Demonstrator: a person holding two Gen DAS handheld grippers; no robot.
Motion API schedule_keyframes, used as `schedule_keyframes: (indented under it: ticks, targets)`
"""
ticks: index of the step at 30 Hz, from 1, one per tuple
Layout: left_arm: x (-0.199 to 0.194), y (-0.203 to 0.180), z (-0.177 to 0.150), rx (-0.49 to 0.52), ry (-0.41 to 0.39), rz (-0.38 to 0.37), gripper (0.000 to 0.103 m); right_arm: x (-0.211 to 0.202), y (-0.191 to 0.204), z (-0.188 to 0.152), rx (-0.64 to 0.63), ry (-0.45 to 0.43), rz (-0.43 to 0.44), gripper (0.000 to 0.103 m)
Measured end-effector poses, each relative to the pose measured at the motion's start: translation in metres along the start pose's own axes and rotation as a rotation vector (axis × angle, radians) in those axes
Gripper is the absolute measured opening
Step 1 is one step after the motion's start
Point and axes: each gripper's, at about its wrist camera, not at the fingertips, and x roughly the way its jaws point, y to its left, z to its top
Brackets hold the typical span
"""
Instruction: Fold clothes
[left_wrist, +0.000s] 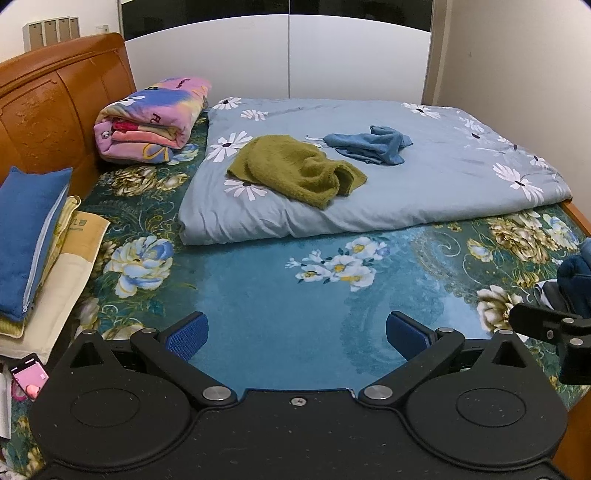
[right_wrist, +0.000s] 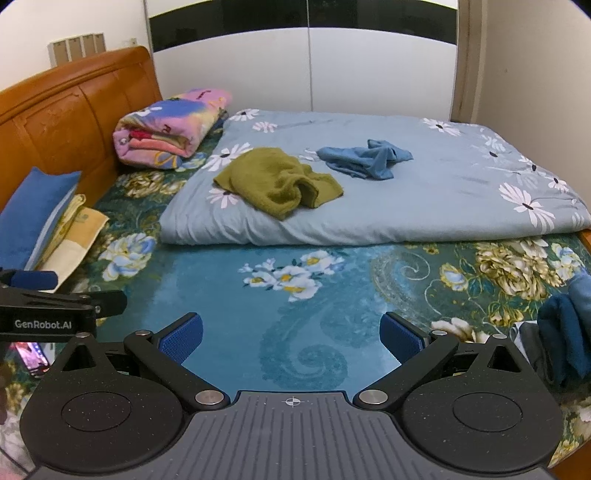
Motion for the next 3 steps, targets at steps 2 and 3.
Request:
schedule_keyframes:
  ticks: [2,3]
  targets:
    - [0.0009,-0.0062,0.0,0.002,0.005,0.005,0.102,0.0016,-0.0065,0.0003,0.003,0.007,0.007,0.103]
    - [0.0017,-0.0089,-0.0002,0.002,0.009,0.007,0.102,0.002,-0.0101,0.0003,0.004,0.008,0.009,0.103]
